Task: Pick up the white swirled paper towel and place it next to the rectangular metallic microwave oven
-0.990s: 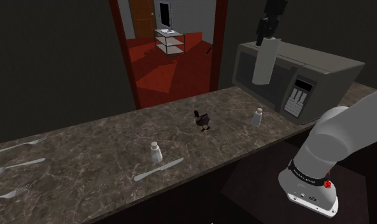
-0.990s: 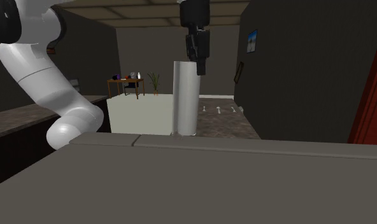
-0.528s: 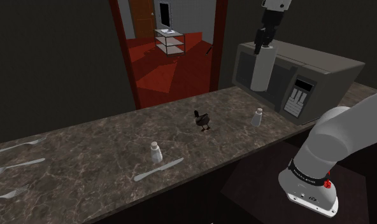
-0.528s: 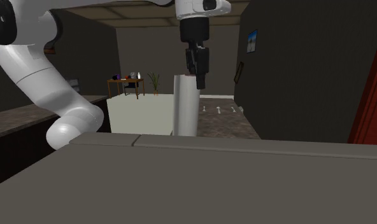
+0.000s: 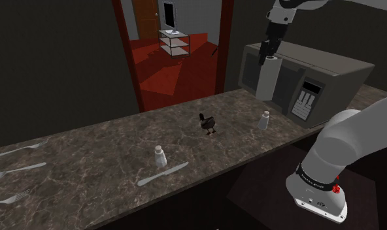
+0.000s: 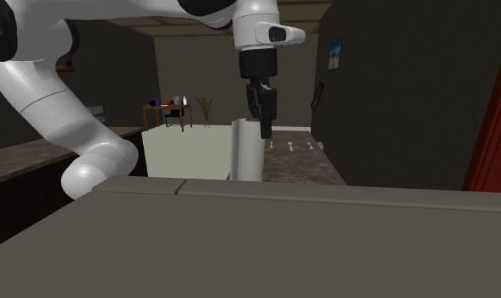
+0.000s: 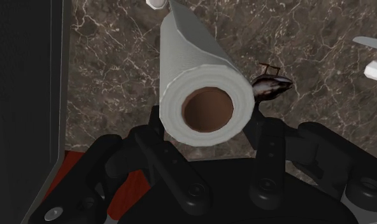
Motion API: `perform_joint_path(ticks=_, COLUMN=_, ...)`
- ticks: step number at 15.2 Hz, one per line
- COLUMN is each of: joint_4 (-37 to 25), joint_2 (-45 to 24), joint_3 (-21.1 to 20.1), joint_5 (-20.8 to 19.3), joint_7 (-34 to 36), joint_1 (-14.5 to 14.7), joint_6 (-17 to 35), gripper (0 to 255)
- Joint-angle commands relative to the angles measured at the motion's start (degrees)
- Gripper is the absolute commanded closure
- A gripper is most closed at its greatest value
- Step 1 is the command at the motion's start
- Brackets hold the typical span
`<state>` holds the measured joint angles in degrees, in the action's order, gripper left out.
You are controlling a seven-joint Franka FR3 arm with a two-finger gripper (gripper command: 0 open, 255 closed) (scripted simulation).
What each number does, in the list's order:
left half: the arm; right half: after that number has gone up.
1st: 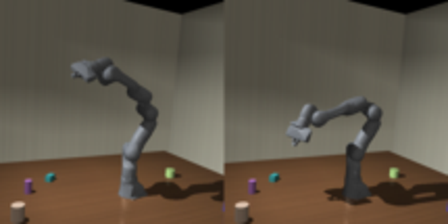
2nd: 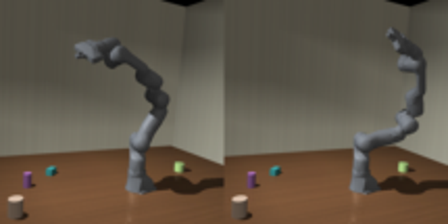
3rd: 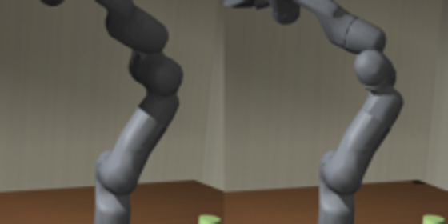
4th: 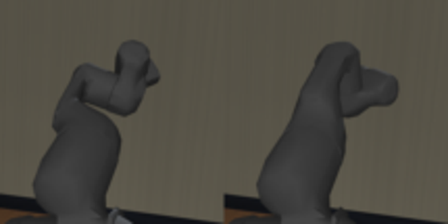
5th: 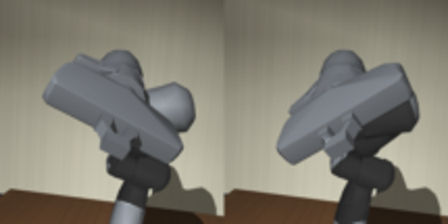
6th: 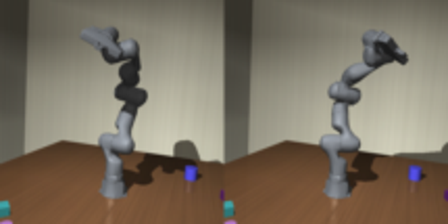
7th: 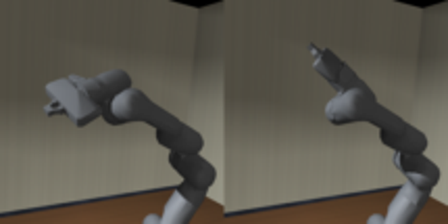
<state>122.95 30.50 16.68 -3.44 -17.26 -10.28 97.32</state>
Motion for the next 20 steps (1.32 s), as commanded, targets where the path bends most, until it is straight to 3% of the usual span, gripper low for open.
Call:
perform_joint_path(ticks=1, joint_4=1.7, joint_2=0.2, joint_3=0.1, joint_5=-0.1, joint_7=-0.1, joint_1=-0.1, joint_6=1.6, gripper=255)
perform_joint_path(ticks=20, joint_4=16.1, joint_2=-0.1, joint_3=1.6, joint_5=-1.0, joint_7=-0.8, joint_1=-0.7, joint_6=16.2, gripper=255)
